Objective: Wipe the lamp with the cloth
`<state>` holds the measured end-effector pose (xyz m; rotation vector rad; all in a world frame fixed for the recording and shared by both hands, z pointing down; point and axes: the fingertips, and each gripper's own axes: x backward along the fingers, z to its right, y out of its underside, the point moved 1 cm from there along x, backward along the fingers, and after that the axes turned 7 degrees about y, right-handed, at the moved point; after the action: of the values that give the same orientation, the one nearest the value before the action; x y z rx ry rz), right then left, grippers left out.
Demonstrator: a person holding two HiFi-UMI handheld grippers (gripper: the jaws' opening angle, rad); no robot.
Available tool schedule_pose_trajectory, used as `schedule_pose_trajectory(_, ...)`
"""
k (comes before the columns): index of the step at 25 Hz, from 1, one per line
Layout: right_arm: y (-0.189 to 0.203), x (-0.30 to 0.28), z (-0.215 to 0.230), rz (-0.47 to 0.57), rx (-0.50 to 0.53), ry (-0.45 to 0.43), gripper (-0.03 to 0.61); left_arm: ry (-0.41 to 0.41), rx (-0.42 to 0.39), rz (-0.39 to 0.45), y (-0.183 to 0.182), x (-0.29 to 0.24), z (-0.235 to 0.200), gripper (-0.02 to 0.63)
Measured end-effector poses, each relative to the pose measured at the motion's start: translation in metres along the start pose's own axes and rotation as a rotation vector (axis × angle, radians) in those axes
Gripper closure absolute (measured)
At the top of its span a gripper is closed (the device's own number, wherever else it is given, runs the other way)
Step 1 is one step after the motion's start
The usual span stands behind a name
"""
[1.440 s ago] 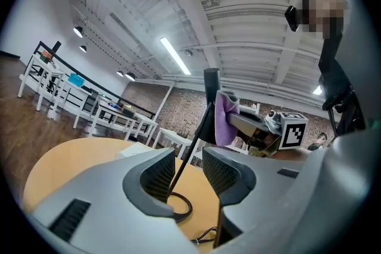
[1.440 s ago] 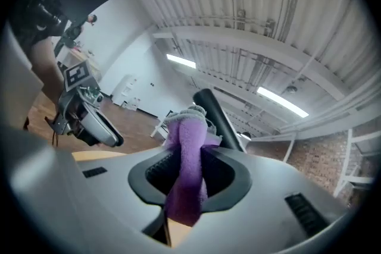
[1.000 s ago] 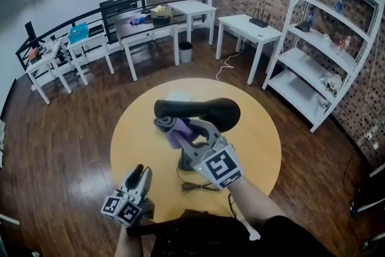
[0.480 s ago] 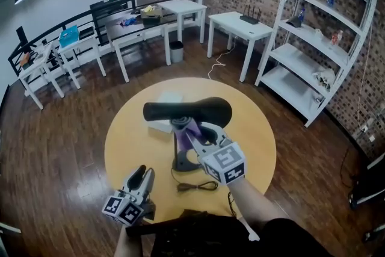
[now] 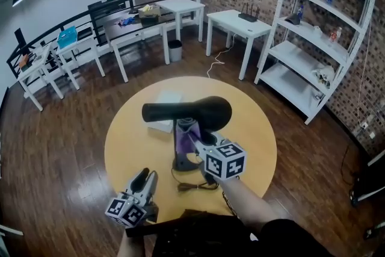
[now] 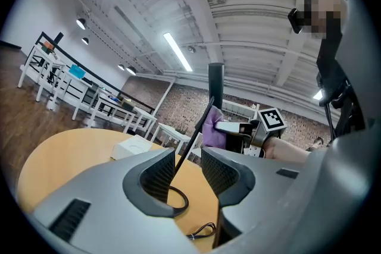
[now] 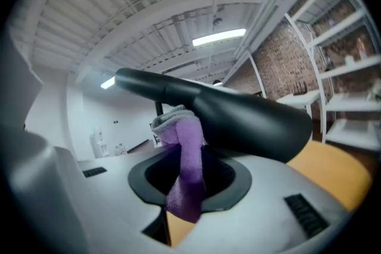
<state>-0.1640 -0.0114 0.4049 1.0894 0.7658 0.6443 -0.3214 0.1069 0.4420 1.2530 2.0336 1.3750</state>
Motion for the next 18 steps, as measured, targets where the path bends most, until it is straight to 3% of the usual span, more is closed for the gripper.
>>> schedule_pose_trajectory(4,0.020,-0.004,0.017,-0.032,-0.160,-0.009,0.485,0.010,0.003,-0.011,0.004,-0.006,0.002,0.483)
schedule_pose_trajectory(11,0.042,-0.008,0.028,-0.079,-0.229,0.009,0.485,0.011,-0.007,-0.008,0.002,-0.006,-0.002,0.483)
schedule_pose_trajectory(14,0.045,-0.006,0.022,-0.101,-0.267,-0.026,0.485,0.003,0.003,-0.011,0.001,-0.007,-0.001,0.483)
schedule_pose_trajectory(16,0.035,0.000,0.010,-0.082,-0.235,-0.058,0.485,0.006,-0.003,-0.013,0.003,-0.006,-0.001,0.483)
schedule_pose_trajectory(18,0.017,0.006,-0.002,-0.042,-0.139,-0.070,0.485,0.011,-0.006,-0.014,0.004,-0.006,-0.001,0.484)
